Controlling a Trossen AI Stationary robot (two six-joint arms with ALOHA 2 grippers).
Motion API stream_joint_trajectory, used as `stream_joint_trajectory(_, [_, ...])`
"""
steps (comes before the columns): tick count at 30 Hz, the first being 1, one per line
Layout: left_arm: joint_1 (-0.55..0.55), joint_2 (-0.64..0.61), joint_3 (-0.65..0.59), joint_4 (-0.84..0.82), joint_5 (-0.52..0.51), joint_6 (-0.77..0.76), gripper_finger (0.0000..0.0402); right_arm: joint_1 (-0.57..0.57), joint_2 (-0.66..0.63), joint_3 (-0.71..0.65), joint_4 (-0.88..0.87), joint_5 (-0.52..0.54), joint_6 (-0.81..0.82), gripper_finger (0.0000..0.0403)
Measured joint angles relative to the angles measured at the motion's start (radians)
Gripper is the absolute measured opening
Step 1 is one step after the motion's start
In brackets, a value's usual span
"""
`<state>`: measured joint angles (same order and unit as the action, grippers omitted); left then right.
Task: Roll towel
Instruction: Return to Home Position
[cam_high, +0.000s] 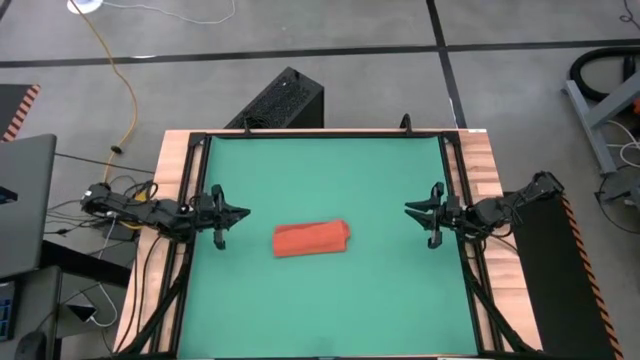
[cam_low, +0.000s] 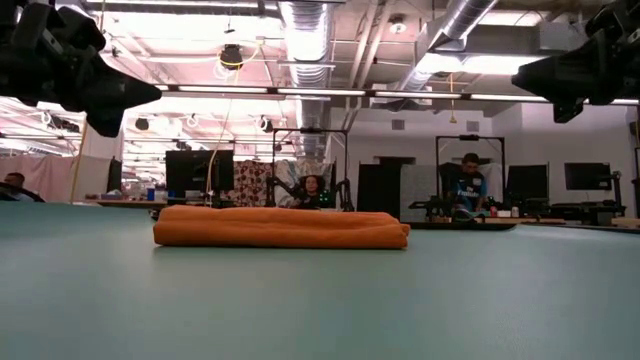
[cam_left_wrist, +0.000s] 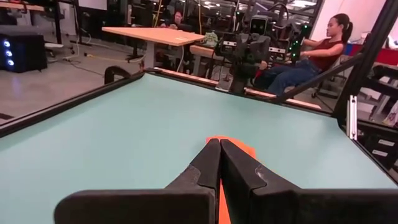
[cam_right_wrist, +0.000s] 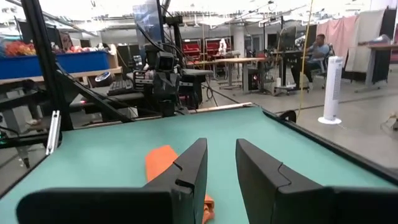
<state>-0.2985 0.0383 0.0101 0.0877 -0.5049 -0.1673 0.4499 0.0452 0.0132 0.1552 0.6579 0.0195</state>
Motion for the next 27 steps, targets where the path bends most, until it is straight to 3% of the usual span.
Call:
stream_joint_trajectory(7, [0.000,0.000,-0.001,0.000,0.002,-0.045,0.0000,-0.002,0.000,0.000,-0.021,0.000,0.136,0.0107])
stream_joint_trajectory(27, [0.000,0.000,-0.002,0.001,0.001,-0.047,0.0000,-0.001,0.000,0.000,-0.021,-0.001,0.138,0.0107])
